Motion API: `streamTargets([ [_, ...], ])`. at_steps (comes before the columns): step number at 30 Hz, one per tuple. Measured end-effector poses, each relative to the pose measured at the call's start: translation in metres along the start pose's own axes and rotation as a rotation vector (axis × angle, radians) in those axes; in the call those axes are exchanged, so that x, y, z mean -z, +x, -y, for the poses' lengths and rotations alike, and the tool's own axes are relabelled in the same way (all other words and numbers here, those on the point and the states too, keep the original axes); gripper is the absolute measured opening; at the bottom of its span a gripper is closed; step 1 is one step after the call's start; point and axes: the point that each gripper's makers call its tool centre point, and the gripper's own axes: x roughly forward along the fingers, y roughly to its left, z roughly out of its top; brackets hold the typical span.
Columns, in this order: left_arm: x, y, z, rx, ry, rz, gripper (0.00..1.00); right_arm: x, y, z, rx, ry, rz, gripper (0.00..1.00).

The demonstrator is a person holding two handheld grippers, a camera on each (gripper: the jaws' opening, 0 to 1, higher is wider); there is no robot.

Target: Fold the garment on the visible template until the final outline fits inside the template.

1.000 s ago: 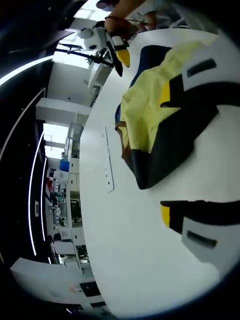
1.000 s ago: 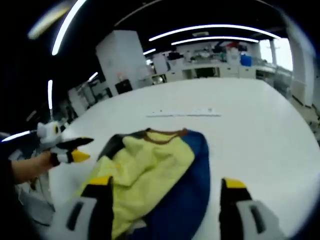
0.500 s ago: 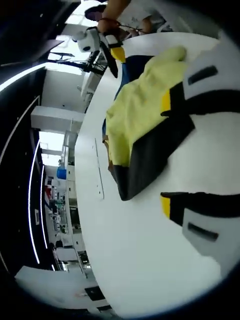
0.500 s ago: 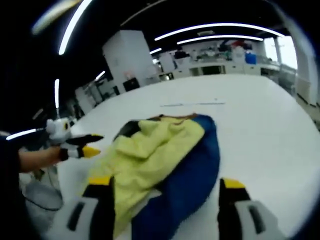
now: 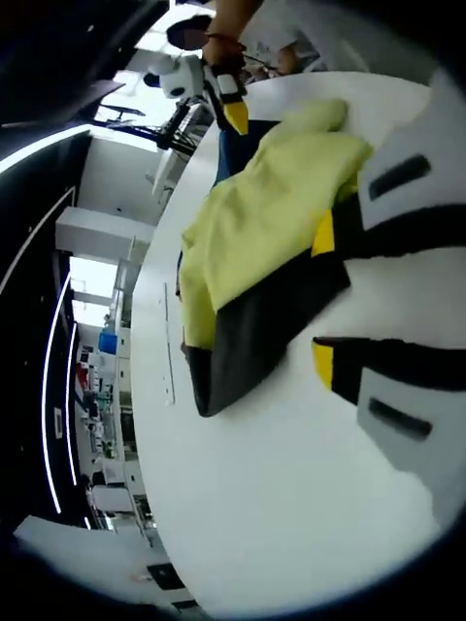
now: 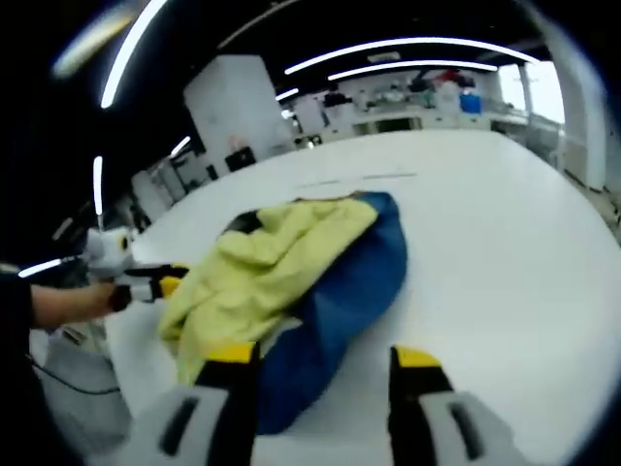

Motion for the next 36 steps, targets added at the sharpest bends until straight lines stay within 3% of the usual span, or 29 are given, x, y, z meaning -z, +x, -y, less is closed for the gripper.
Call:
streamTargets([
  [7,0.000,0.003,0.012,0.015,0.021,0.002,0.14,0.013,-0.006,-0.001,0.019,-0.002,-0.009,0.17],
  [12,0.001,0.003,0.012,0.023,0.006,-0.021,0.02,0.008,-0.009,0.006,0.070,-0.110,0.000,0.01],
  [16,0.000,0.002,0.013,0.028,-0.001,-0.023,0.00,0.001,-0.010,0.008,0.088,-0.101,0.031,0.00],
  [17,0.001,0.002,0.014,0.032,-0.064,-0.025,0.00,0.000,-0.011,0.008,0.091,-0.100,0.036,0.00],
  [19,0.000,0.000,0.009,0.038,-0.101,-0.029,0.00,-0.003,-0.012,0.010,0.098,-0.108,0.047,0.00],
  [22,-0.007,-0.005,0.010,0.036,-0.076,-0.022,0.00,-0.009,-0.015,0.010,0.102,-0.136,0.051,0.00],
  [25,-0.016,-0.012,0.009,0.039,-0.067,0.004,0.00,-0.012,-0.017,0.013,0.104,-0.223,0.043,0.00],
  [28,-0.024,-0.020,0.004,0.030,-0.075,0.027,0.00,-0.015,-0.019,0.019,0.105,-0.223,0.033,0.00],
  [33,-0.029,-0.031,-0.015,-0.016,-0.063,0.036,0.00,-0.026,-0.027,0.030,0.126,-0.203,0.037,0.00],
  [36,-0.028,-0.041,-0.030,-0.054,-0.101,0.042,0.00,-0.030,-0.032,0.048,0.157,-0.179,0.036,0.00],
])
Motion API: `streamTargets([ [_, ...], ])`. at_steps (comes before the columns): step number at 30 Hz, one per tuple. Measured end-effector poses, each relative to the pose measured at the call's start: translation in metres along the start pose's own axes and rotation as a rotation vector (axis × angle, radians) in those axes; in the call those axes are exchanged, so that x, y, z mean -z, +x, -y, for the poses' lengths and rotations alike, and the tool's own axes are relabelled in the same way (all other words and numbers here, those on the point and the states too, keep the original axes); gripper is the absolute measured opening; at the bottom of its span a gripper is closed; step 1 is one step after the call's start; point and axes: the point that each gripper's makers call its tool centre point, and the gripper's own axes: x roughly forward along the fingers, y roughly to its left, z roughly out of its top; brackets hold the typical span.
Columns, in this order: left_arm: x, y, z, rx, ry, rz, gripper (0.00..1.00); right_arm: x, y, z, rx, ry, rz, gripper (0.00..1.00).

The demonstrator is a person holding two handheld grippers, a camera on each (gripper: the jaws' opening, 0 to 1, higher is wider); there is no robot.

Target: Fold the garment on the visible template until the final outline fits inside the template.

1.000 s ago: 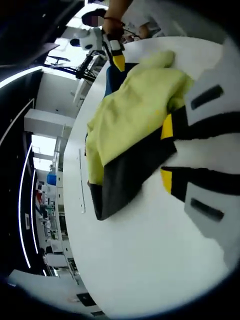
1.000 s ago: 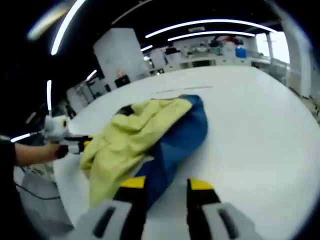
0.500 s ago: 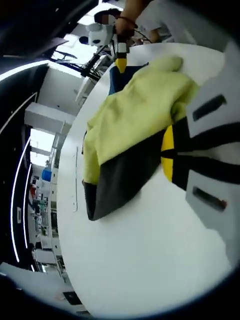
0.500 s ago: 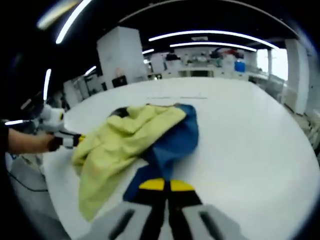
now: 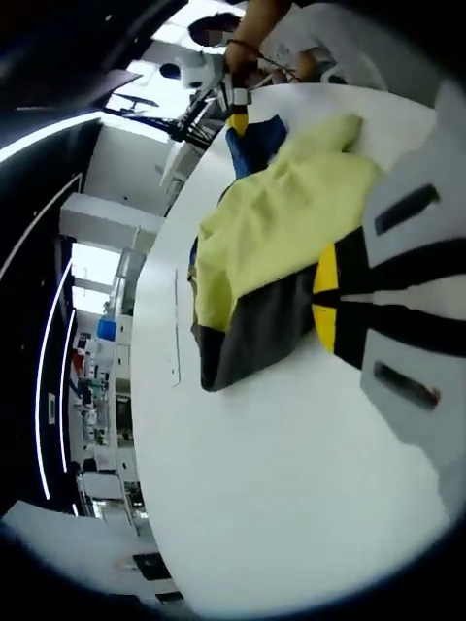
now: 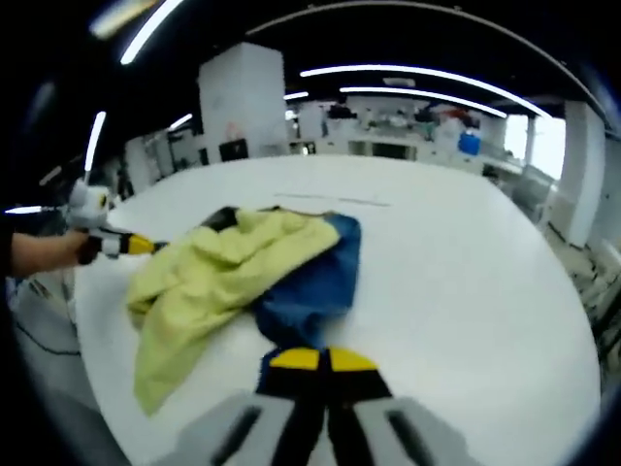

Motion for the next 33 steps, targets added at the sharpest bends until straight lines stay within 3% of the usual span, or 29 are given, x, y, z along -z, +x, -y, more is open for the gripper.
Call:
streamTargets([
  [5,0.002,-0.015,-0.036,-0.072,-0.064,0.022,0.00,-0.003,-0.001,0.021,0.031,0.065,-0.002,0.00],
  [10,0.004,-0.022,-0.064,-0.133,-0.058,0.017,0.00,-0.007,-0.001,0.043,0.072,0.093,-0.002,0.00],
  [21,0.009,-0.031,-0.103,-0.231,-0.044,-0.023,0.00,-0.009,0.002,0.099,0.173,0.149,-0.019,0.00],
  [24,0.011,-0.031,-0.112,-0.258,-0.042,-0.041,0.00,-0.005,0.004,0.106,0.185,0.156,-0.041,0.00],
  [33,0.006,-0.034,-0.136,-0.298,0.029,-0.087,0.00,-0.003,0.015,0.145,0.243,0.092,-0.110,0.00],
])
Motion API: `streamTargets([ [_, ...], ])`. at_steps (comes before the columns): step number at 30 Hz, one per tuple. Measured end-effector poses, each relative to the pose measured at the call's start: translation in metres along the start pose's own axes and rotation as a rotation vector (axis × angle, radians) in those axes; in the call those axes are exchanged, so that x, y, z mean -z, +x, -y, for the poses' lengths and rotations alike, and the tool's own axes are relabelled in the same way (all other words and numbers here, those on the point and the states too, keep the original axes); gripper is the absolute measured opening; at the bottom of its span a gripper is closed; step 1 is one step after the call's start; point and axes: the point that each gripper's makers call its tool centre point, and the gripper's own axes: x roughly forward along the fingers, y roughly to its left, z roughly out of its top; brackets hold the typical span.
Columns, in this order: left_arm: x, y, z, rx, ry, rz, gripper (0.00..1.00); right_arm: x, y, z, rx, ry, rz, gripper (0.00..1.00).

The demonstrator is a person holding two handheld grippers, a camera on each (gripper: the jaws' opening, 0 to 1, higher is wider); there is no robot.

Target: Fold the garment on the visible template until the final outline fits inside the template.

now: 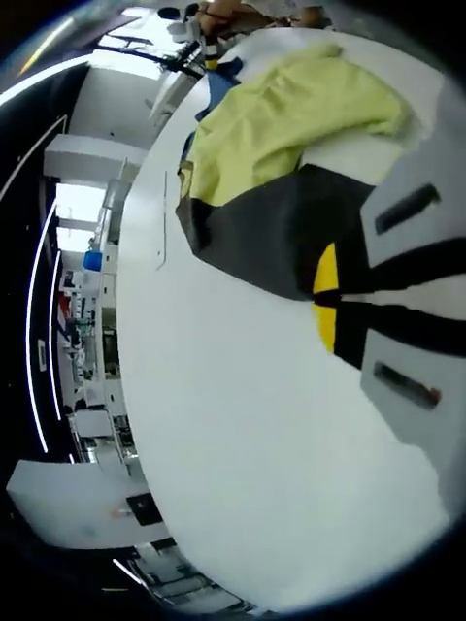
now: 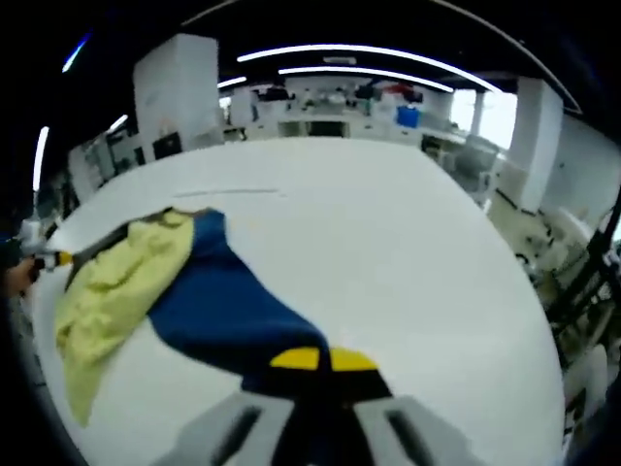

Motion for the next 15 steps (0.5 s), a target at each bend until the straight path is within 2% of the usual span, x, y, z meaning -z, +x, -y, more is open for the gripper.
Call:
streamTargets([
  [6,0.002,0.003,-0.014,-0.025,0.027,-0.035,0.00,-0.007,0.009,0.016,0.007,0.056,-0.025,0.00],
  [10,0.001,0.003,-0.029,-0.052,0.027,-0.042,0.00,-0.010,0.015,0.022,0.025,0.027,-0.040,0.00],
  [12,0.001,0.002,-0.033,-0.065,0.055,-0.052,0.00,-0.007,0.015,0.027,0.042,0.013,-0.054,0.00],
  [13,0.002,0.001,-0.038,-0.079,0.100,-0.069,0.00,-0.007,0.015,0.028,0.048,0.006,-0.057,0.00],
  [15,0.002,0.002,-0.040,-0.080,0.110,-0.081,0.00,-0.006,0.019,0.033,0.061,-0.006,-0.066,0.00],
])
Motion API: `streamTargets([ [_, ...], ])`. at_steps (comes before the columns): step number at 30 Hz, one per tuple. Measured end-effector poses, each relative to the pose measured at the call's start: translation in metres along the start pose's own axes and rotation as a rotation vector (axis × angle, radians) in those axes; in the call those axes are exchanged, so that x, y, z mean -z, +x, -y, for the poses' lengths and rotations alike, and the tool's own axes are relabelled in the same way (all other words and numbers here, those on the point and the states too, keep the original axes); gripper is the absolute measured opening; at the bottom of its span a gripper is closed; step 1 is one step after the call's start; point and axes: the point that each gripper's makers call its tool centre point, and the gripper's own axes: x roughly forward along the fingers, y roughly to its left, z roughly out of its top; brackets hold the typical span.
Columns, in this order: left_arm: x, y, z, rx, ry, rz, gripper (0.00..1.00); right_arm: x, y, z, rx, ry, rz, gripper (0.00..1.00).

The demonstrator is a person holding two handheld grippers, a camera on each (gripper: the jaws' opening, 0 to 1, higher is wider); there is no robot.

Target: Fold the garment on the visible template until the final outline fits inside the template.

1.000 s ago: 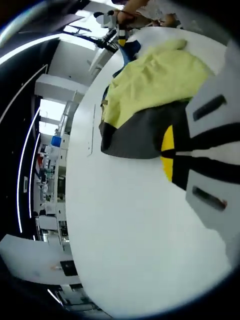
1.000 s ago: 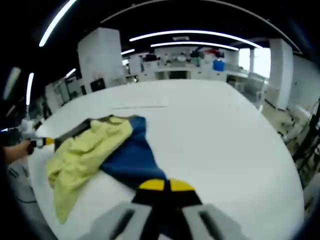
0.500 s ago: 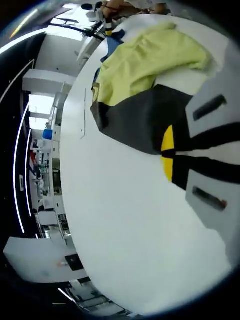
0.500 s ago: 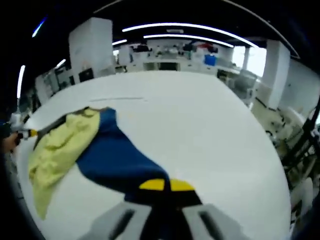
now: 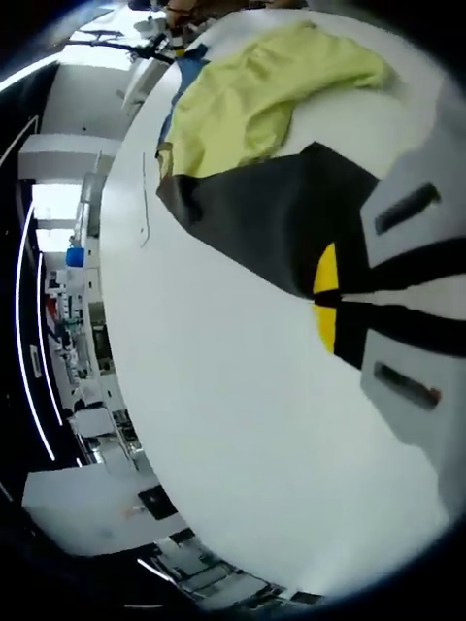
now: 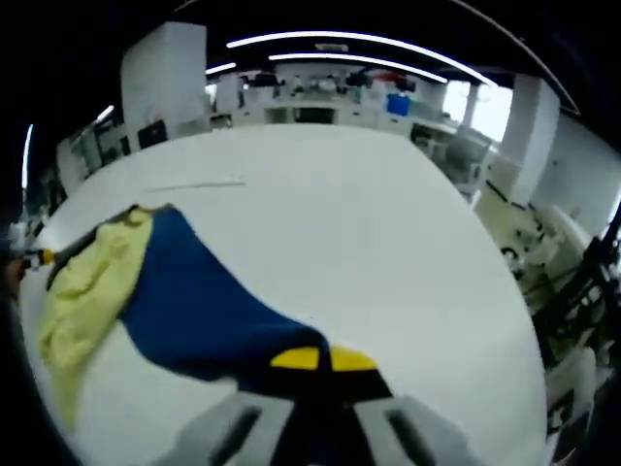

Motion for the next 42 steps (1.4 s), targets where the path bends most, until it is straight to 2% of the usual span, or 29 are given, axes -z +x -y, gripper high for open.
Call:
streamTargets([
  [6,-0.006,0.004,-0.009,-0.004,0.007,-0.005,0.00,-0.001,0.006,0.007,0.022,-0.027,-0.018,0.00],
  [9,-0.008,0.008,-0.017,-0.011,-0.016,-0.007,0.00,-0.002,0.010,0.010,0.025,-0.029,-0.025,0.00],
  [16,-0.009,0.015,-0.035,-0.043,0.029,-0.038,0.00,0.004,0.018,0.016,0.023,-0.036,-0.063,0.00],
  [19,-0.009,0.018,-0.042,-0.069,0.102,-0.063,0.00,0.005,0.017,0.016,0.020,-0.053,-0.067,0.00],
  [21,-0.013,0.019,-0.038,-0.065,0.097,-0.059,0.00,0.004,0.017,0.015,0.017,-0.048,-0.064,0.00],
  [23,-0.018,0.019,-0.041,-0.090,0.084,-0.049,0.00,0.004,0.015,0.013,0.016,-0.045,-0.062,0.00],
  [25,-0.022,0.018,-0.040,-0.085,0.058,-0.023,0.01,0.001,0.015,0.011,0.015,-0.039,-0.048,0.00],
  [26,-0.022,0.017,-0.040,-0.086,0.057,-0.022,0.03,0.000,0.013,0.009,0.013,-0.038,-0.043,0.03],
  [28,-0.022,0.014,-0.036,-0.079,0.040,-0.007,0.09,-0.005,0.012,0.007,0.002,-0.035,-0.018,0.15],
  [33,-0.030,0.005,-0.017,-0.015,-0.019,0.087,0.25,-0.022,0.008,-0.008,-0.067,0.000,0.053,0.38],
  [35,-0.029,-0.001,-0.010,0.002,-0.023,0.104,0.30,-0.024,0.001,-0.016,-0.091,-0.001,0.062,0.48],
  [40,-0.033,-0.014,0.017,0.095,-0.042,0.164,0.47,-0.025,-0.013,-0.041,-0.151,0.004,0.077,0.65],
  [42,-0.031,-0.026,0.032,0.124,-0.040,0.182,0.55,-0.022,-0.020,-0.053,-0.173,-0.009,0.075,0.72],
])
